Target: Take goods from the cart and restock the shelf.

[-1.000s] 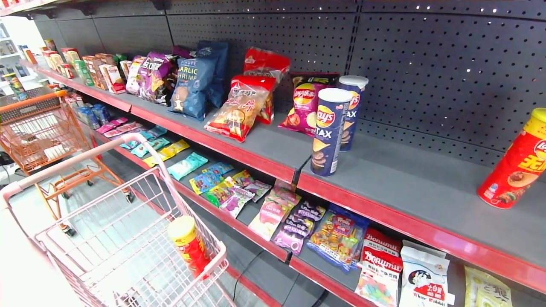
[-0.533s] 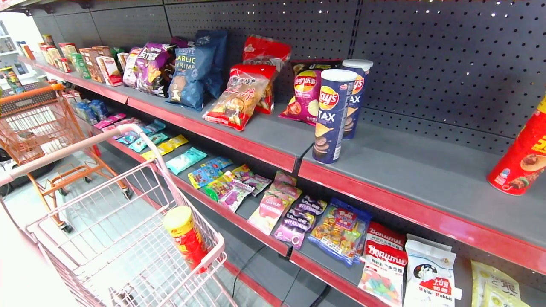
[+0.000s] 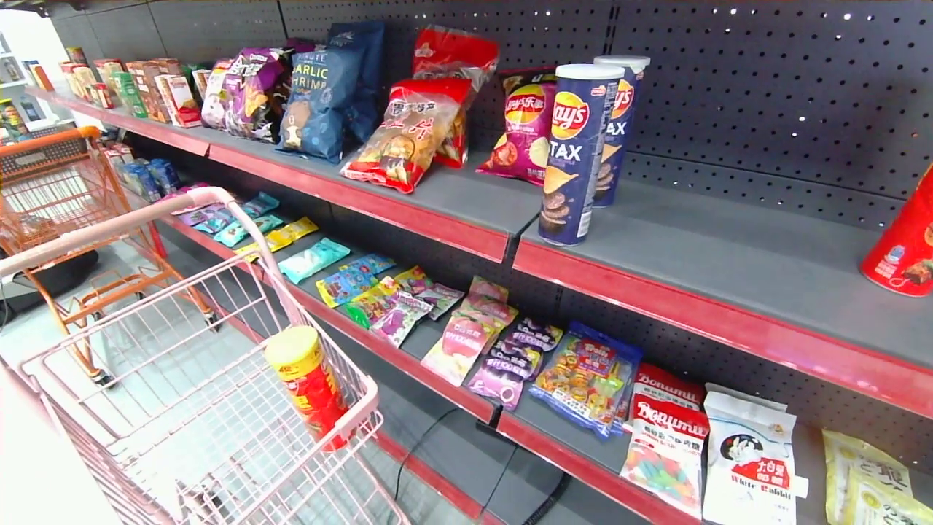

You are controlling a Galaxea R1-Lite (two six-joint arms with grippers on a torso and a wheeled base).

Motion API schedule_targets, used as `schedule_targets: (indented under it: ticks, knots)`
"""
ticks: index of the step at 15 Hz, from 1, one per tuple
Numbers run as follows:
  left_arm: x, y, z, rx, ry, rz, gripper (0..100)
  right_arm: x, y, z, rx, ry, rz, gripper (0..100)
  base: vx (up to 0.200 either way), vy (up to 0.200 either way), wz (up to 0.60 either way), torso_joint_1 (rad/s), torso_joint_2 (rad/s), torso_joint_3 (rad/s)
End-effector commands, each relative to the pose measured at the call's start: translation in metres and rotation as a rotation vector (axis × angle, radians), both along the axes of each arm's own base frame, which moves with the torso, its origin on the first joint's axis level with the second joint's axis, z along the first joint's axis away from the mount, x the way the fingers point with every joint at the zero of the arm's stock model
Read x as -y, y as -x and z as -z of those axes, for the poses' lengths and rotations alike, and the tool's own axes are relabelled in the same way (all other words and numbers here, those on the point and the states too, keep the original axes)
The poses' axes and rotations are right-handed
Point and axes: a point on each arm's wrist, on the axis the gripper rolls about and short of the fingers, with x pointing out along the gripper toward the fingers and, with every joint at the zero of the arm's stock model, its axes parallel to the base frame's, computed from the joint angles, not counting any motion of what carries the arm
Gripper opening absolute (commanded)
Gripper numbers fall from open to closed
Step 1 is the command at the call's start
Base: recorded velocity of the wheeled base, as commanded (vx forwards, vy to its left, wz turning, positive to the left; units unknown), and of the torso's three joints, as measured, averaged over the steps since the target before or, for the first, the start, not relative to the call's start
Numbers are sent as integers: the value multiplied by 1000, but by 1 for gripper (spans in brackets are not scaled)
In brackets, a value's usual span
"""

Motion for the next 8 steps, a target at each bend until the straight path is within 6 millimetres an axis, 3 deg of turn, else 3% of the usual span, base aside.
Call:
schedule_targets:
  ticks: [1,4,5,6,7,8]
  knots:
    - [0,0,0,-3,1,1,100,0,0,0,0,0,-1,100,0,0,0,-36,71,56]
    - [0,0,-1,7,-3,-7,100,0,0,0,0,-1,0,100,0,0,0,0,0,0]
    - [0,4,-21,54,6,-21,100,0,0,0,0,-1,0,100,0,0,0,0,0,0]
    - [-2,-14,-131,91,194,-94,100,0,0,0,0,-1,0,100,0,0,0,0,0,0]
    - [-3,-23,-152,101,245,-99,100,0,0,0,0,-1,0,100,0,0,0,0,0,0]
    - [-2,-63,-196,61,273,-105,100,0,0,0,-2,0,0,100,0,0,0,0,0,0]
